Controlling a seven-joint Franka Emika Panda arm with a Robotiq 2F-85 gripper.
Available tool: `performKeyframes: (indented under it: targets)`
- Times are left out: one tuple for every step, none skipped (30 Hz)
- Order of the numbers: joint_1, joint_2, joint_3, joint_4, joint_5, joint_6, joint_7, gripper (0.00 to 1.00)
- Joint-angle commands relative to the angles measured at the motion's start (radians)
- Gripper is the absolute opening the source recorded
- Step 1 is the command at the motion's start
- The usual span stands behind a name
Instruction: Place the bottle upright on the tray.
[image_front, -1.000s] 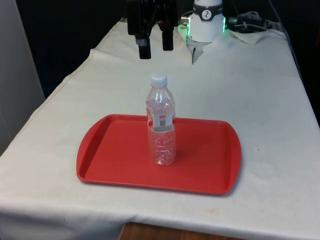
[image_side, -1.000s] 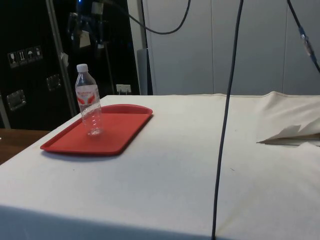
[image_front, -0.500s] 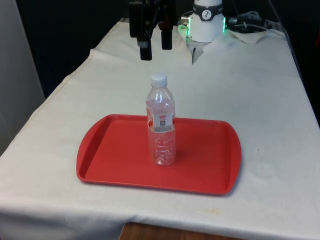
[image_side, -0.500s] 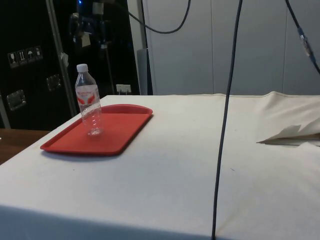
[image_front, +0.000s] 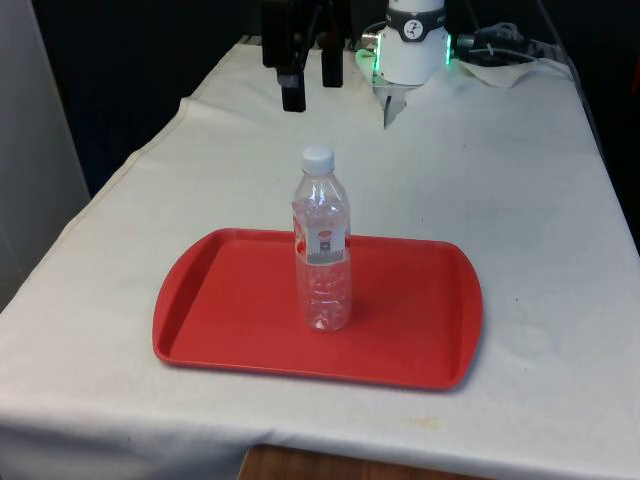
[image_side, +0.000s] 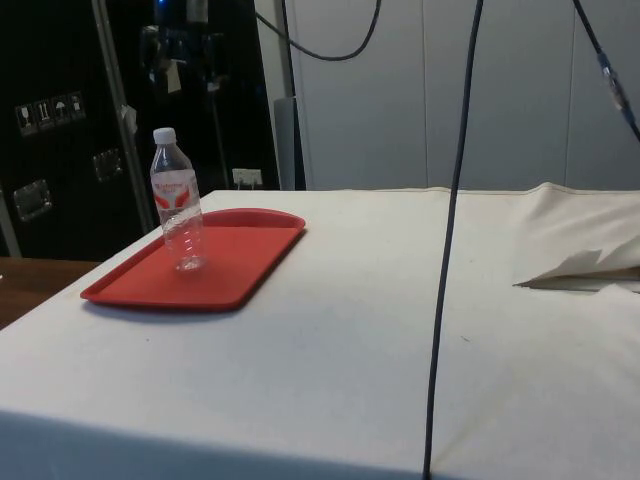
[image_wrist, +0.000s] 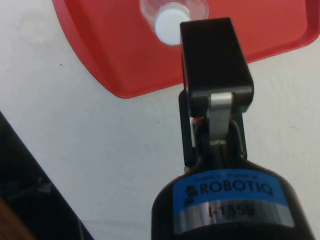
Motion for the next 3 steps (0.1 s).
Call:
performKeyframes:
  targets:
    - [0.000, -0.001, -0.002, 0.007, -0.007, -0.016, 0.000, 1.00]
    - [0.000, -0.001, -0.002, 0.010, -0.007, -0.020, 0.000, 1.00]
    - [-0.001, 0.000, 0.000, 0.008, 0.000, -0.012, 0.000, 1.00]
